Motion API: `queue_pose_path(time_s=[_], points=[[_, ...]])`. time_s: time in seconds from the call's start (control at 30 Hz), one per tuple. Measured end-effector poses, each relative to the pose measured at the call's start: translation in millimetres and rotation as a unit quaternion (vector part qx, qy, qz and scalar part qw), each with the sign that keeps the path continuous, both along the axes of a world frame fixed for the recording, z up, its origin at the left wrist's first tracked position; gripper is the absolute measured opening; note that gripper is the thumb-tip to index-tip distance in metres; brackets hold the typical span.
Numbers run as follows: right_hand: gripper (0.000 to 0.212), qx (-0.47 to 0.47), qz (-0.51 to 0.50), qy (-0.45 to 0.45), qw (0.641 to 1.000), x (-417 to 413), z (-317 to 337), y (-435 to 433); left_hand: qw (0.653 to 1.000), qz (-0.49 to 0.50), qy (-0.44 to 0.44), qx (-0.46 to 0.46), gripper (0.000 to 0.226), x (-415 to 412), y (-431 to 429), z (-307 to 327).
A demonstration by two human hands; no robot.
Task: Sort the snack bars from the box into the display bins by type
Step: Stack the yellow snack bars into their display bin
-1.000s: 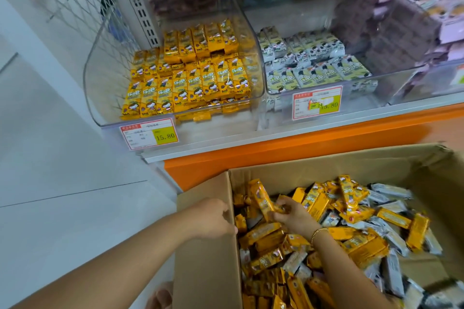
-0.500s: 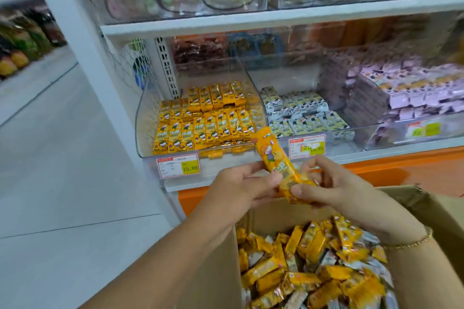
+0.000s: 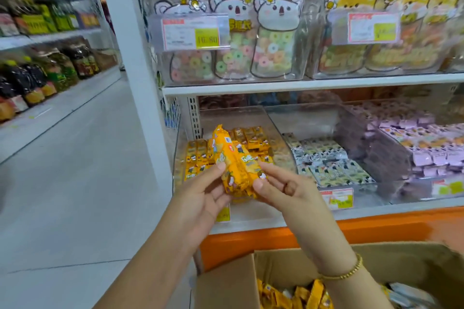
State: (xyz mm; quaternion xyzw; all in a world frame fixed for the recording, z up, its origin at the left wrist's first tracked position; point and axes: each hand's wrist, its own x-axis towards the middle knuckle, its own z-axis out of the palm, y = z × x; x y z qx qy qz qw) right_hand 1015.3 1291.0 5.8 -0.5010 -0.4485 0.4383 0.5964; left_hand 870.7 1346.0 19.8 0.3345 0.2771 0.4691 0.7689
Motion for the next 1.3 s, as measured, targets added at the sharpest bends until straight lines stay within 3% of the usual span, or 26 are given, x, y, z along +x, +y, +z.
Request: queue_pose_path(time_s=[0.1, 0.23, 0.47, 0.6, 0.8, 0.87, 1.07, 1.1, 1.13, 1.2, 1.23, 1.3], points=[[0.042, 0.034, -0.041, -0.001, 0.999, -10, 0, 9, 1.000, -0.024, -0.017, -0.004, 0.039, -5, 5, 0], [0.041, 0.097, -0.064, -0.045, 0.992, -17, 0, 15, 0.999, -0.018, 0.035, 0.013, 0.030, -8, 7, -1], [0.048, 0.090, -0.029, -0.153, 0.984, -15, -4, 14, 0.997, 0.024, 0.070, 0.018, 0.029, -5, 12, -4], [0.076, 0.083, -0.108, -0.379, 0.915, -13, -1, 15, 0.991, 0.027, 0.117, 0.054, 0.027, 5, 10, -6], [0.074, 0.068, -0.162, -0.473, 0.864, -23, -13, 22, 0.994, 0.034, 0.101, 0.031, 0.026, 12, 9, -4], [0.073, 0.054, -0.173, -0.483, 0.857, -27, -15, 23, 0.993, 0.041, 0.105, 0.020, 0.027, 10, 9, -7], [0.058, -0.014, -0.118, -0.447, 0.887, -31, -2, 39, 0.990, 0.052, 0.129, 0.008, 0.020, -8, 13, -7], [0.055, -0.034, -0.108, -0.441, 0.891, -28, 2, 47, 0.976, 0.053, 0.205, 0.048, 0.021, -12, 12, -10], [0.053, -0.054, -0.101, -0.439, 0.891, -24, 6, 57, 0.933, 0.053, 0.335, 0.119, 0.023, -18, 11, -15], [0.049, -0.079, -0.093, -0.443, 0.888, -20, 13, 82, 0.756, 0.044, 0.589, 0.281, 0.034, -33, 9, -29], [0.049, -0.080, -0.083, -0.443, 0.889, -20, 15, 97, 0.694, 0.033, 0.641, 0.326, 0.038, -41, 7, -33], [0.048, -0.075, -0.045, -0.446, 0.891, -29, 17, 127, 0.664, 0.002, 0.658, 0.354, 0.041, -51, 3, -37]])
